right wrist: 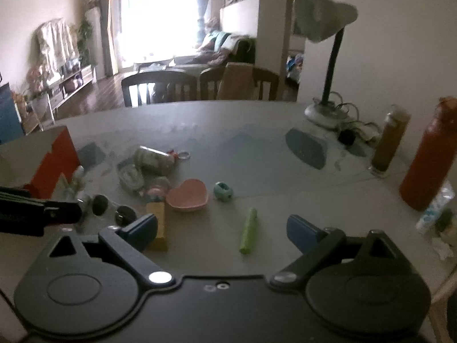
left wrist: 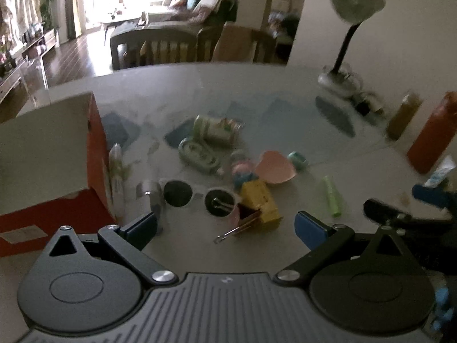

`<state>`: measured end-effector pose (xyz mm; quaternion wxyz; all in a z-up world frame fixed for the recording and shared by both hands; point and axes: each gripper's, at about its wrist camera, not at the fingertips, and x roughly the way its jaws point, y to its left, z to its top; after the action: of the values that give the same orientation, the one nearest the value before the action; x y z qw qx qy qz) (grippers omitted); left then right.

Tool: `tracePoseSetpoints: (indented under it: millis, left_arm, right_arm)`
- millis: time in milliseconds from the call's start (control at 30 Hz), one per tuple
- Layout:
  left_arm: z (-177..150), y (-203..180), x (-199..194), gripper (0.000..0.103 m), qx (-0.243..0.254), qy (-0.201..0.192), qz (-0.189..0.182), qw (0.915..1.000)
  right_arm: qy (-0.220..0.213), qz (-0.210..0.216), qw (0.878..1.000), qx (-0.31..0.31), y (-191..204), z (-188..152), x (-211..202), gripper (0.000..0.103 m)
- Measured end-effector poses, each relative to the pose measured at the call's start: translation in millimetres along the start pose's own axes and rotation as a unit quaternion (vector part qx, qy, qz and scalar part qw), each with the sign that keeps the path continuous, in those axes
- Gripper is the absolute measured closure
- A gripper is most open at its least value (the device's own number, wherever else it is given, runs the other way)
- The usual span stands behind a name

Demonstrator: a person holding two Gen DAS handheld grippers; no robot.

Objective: Organize rigid objects
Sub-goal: 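Grasp the black binder clip with the left tool while the right tool grasps the green highlighter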

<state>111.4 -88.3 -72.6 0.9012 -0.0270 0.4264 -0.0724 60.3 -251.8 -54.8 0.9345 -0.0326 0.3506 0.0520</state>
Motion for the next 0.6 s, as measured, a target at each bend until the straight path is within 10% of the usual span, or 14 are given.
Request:
tracePoseSetpoints:
  millis: [600]
  left_arm:
    - [1,-31,94,0.002,-0.007,0.059,0.067,0.9960]
  right_arm:
    - [0.101,0.026,0.993,-0.055,-44,-9,129,0.024]
